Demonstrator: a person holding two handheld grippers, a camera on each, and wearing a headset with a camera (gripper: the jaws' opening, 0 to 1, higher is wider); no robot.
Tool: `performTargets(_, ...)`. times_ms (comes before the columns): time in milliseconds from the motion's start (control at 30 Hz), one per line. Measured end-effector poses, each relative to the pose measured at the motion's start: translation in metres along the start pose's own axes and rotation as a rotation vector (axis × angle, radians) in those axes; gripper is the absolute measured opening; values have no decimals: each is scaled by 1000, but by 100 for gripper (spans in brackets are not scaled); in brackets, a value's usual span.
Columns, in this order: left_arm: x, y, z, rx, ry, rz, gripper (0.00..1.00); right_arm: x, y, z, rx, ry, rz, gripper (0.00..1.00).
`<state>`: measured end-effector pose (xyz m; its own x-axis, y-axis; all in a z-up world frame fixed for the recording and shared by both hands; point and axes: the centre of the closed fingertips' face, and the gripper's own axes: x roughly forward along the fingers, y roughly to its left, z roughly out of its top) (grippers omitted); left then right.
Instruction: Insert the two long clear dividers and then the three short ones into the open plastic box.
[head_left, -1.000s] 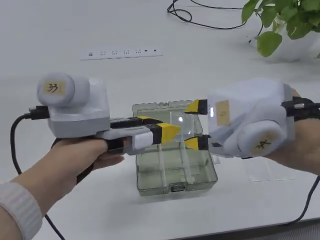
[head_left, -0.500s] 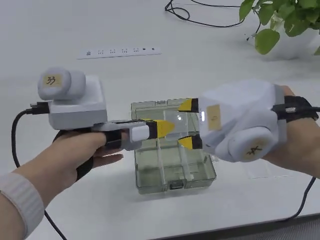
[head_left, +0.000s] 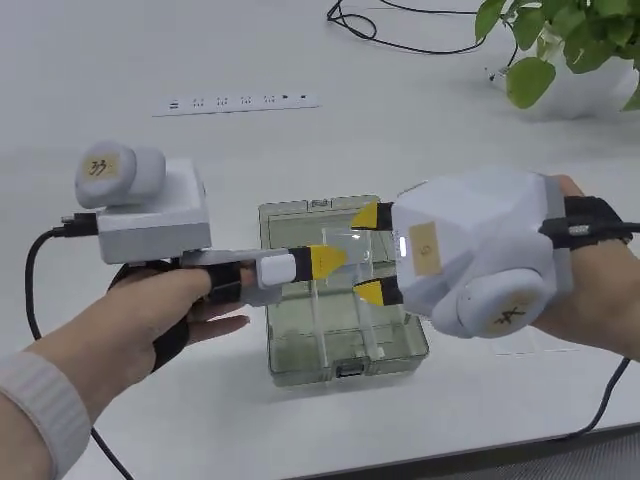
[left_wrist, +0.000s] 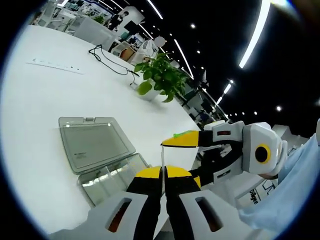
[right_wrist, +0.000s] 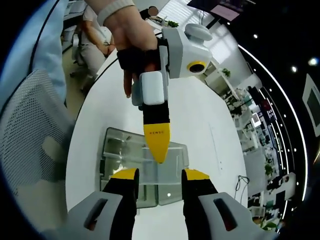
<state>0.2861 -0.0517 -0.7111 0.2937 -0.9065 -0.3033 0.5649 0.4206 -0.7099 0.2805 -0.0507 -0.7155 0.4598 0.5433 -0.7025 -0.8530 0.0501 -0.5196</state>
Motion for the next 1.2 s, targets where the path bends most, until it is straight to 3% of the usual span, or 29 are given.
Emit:
performTargets(67,-2,0,-1,11,2,-6,0,-2,2,4,99,-36,29,47)
performTargets(133,-5,0,-3,41,10,-16,0,-8,-6,7,171,-74,38,51)
performTargets(300,-11,-2,-13,146,52,-60,0,-20,-14,13,304,-131,136,42)
performTargets(400,-13,-3,-18,215,75,-83,0,-25,-12,17,352,-139,247,38)
performTargets(600,-18,-8,-24,380,102,-143,0,-24,2,12,393,-78,492,26)
performTargets(667,-18,-9,-23,409,96,-149,0,-21,2,14,388,-64,509,25)
performTargets(800,-19,-11,-22,468,87,-171,0,-17,6,19,390,-36,596,19)
performTargets(933,-20,-16,-23,522,76,-204,0,-15,9,19,386,21,660,20)
performTargets(1033,-19,-19,-22,528,63,-213,0,-14,13,20,395,43,717,17)
performTargets(1200,-19,-19,-22,517,42,-217,0,-10,18,22,392,69,748,13)
